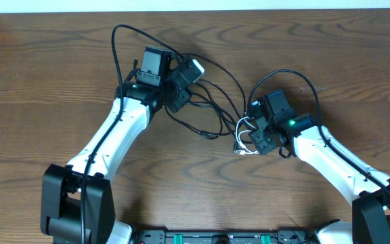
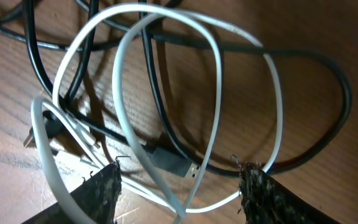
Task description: Untangle cables
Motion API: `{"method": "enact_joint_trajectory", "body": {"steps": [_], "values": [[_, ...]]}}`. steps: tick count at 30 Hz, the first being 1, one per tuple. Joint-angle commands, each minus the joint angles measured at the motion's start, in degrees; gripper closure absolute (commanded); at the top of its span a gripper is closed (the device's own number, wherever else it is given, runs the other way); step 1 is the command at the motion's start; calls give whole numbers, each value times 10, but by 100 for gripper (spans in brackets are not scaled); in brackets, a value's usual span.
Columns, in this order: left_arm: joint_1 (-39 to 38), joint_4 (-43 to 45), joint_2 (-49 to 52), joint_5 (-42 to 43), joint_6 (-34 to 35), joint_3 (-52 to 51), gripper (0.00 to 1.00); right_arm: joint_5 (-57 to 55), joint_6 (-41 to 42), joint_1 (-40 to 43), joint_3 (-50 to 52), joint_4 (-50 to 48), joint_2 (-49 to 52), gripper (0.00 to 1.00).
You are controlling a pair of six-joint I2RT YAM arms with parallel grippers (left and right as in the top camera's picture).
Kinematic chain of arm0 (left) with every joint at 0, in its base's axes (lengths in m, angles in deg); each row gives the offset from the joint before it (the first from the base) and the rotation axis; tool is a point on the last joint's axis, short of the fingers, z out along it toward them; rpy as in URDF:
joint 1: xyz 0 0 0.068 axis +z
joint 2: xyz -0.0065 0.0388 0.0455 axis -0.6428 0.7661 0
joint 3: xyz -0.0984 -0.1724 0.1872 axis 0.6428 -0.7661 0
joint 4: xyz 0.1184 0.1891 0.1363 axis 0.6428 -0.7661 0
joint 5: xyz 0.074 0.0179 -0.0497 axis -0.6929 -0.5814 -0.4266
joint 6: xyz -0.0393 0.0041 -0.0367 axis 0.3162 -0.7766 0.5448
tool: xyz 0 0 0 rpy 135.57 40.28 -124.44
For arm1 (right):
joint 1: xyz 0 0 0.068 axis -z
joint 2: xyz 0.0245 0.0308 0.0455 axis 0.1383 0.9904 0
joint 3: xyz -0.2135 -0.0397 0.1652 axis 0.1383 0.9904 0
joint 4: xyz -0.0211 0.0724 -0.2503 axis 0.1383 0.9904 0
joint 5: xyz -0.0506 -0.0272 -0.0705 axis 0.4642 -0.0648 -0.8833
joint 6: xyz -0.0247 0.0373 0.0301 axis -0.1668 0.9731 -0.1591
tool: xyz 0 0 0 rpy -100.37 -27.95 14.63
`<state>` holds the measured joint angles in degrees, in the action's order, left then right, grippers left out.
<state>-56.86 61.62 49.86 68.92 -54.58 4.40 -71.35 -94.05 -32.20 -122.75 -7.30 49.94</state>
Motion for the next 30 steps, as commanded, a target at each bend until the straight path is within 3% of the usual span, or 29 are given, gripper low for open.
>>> {"method": "enact_joint_trajectory", "body": {"steps": [1, 7, 15, 20, 24, 30], "values": [[4, -2, -7, -1, -1, 1, 57, 2, -2, -2, 4, -11, 4, 42], [4, -2, -7, -1, -1, 1, 57, 2, -2, -2, 4, -21, 4, 60], [4, -2, -7, -1, -1, 1, 57, 2, -2, -2, 5, -21, 4, 59], [4, -4, -7, -1, -1, 1, 57, 3, -2, -2, 7, -34, 6, 68], [4, -3, -7, -1, -1, 1, 57, 3, -2, -2, 10, -52, 15, 67], [4, -4, -7, -1, -1, 1, 57, 3, -2, -2, 10, -63, 21, 76]]}}
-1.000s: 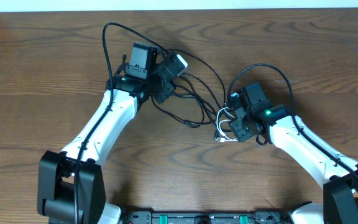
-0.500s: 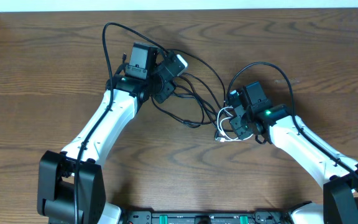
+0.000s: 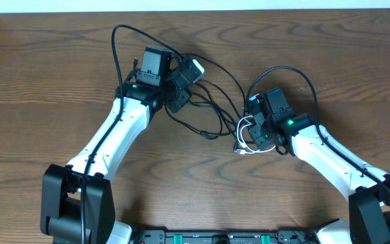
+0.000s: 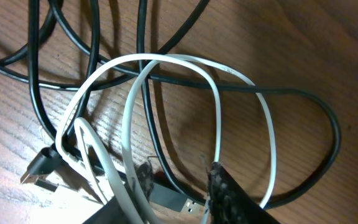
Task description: Untangle cables
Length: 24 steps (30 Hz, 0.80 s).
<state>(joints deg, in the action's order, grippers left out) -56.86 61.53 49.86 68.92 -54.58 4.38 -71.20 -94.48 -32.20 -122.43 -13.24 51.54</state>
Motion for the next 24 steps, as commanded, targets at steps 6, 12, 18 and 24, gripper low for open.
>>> {"method": "enact_joint_trajectory", "body": {"steps": [6, 12, 18, 24], "values": [[4, -3, -7, -1, -1, 1, 56, 2, 3, -2, 7, -8, 6, 99], [4, -2, -7, -1, -1, 1, 56, 1, 24, -2, 6, -4, 0, 99], [4, -2, -7, -1, -1, 1, 46, 1, 48, -2, -17, 31, -63, 99], [4, -2, -7, -1, -1, 1, 44, 1, 50, -2, -107, 126, -175, 99]]}}
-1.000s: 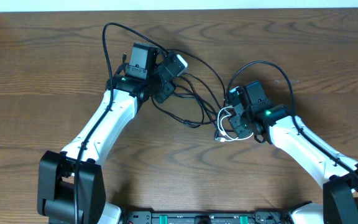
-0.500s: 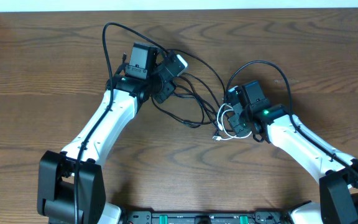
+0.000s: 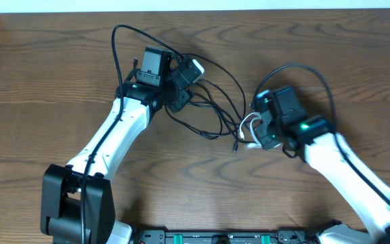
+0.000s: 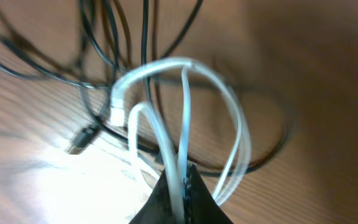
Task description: Untangle cables
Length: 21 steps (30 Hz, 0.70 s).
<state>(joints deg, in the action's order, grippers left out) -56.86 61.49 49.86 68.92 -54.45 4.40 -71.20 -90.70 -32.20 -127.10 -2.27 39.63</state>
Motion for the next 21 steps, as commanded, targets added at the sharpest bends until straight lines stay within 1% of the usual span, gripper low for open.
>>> {"method": "enact_joint_trajectory", "body": {"steps": [1, 8, 11, 21], "values": [[4, -2, -7, -1, -2, 1, 44, 1, 12, -2, -78, 28, -70, 99], [4, -3, -7, -1, -2, 1, 44, 1, 12, -2, -198, 65, -159, 99], [4, -4, -7, -1, -2, 1, 41, 1, 14, -2, -237, 66, -190, 99], [4, -4, -7, -1, -2, 1, 41, -36, 14, -2, -333, 66, -243, 99]]}}
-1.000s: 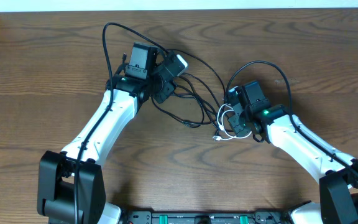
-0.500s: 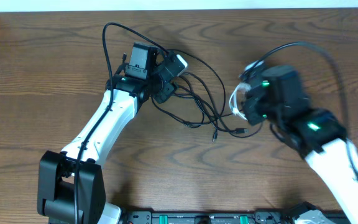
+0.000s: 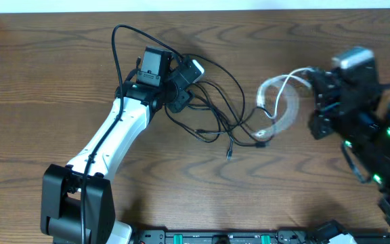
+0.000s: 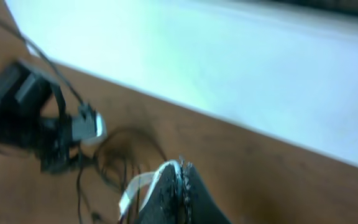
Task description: Untangle cables
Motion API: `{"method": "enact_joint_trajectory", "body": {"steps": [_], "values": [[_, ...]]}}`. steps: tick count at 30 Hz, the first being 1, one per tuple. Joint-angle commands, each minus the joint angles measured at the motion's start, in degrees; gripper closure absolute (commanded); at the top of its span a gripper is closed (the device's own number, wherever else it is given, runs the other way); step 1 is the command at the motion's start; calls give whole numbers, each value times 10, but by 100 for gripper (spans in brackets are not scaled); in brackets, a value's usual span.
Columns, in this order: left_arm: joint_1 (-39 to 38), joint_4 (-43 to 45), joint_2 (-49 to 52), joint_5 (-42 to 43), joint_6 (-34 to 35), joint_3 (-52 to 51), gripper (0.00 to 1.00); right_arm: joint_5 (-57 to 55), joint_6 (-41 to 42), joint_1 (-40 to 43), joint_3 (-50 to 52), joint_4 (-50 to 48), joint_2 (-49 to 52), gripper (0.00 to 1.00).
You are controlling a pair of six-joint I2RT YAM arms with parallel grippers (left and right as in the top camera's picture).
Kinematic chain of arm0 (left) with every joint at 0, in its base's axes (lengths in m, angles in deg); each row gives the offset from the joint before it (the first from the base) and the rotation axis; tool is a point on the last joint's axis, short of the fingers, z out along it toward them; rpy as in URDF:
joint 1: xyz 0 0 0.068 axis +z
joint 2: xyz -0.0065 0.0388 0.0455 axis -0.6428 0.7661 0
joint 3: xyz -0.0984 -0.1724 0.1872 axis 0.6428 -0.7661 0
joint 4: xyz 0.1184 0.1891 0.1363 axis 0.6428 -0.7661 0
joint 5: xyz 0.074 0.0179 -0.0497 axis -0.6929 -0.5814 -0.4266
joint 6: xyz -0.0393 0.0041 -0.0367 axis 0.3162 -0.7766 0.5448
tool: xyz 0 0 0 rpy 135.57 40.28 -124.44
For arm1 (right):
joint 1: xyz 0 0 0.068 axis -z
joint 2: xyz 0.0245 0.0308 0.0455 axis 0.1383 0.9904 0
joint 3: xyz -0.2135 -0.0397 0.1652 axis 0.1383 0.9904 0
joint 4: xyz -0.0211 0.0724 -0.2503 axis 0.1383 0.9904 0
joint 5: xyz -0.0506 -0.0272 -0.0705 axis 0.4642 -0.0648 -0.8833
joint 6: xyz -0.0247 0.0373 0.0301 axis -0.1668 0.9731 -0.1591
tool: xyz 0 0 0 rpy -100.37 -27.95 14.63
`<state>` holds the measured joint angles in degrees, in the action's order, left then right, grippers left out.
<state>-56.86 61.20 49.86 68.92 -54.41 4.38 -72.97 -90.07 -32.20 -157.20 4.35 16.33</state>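
A coiled white cable hangs in the air, lifted to the right of the black cable tangle. My right gripper is raised high and shut on it; in the right wrist view its fingertips pinch the white cable. The coil's lower end still meets a black plug on the table. My left gripper rests on the left end of the black tangle by a white block; its jaws are hidden there.
Brown wooden table, with a white wall strip along its far edge. The left arm shows blurred at the left of the right wrist view. A loose black plug end lies in front of the tangle.
My right gripper has risen and moved right with the white cable. The coil now hangs apart from most of the black cables. The left arm has not moved.
My right gripper stood open over the white coil lying among the black cables. Then it was lower, closing round a white strand. Then it was shut on the strand and lifted a little. Now it holds the coil high to the right.
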Motion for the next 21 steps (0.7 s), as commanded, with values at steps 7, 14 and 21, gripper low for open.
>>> {"method": "enact_joint_trajectory", "body": {"steps": [7, 14, 21], "values": [[4, -2, -7, -1, -3, 1, 41, -18, 7, -2, -71, 3, -12, 99], [4, -6, -7, -1, -3, 1, 40, -151, 5, -2, -81, 3, -12, 99], [4, -5, -7, -1, -3, 1, 40, -346, -1, -2, -137, -4, -12, 99]]}}
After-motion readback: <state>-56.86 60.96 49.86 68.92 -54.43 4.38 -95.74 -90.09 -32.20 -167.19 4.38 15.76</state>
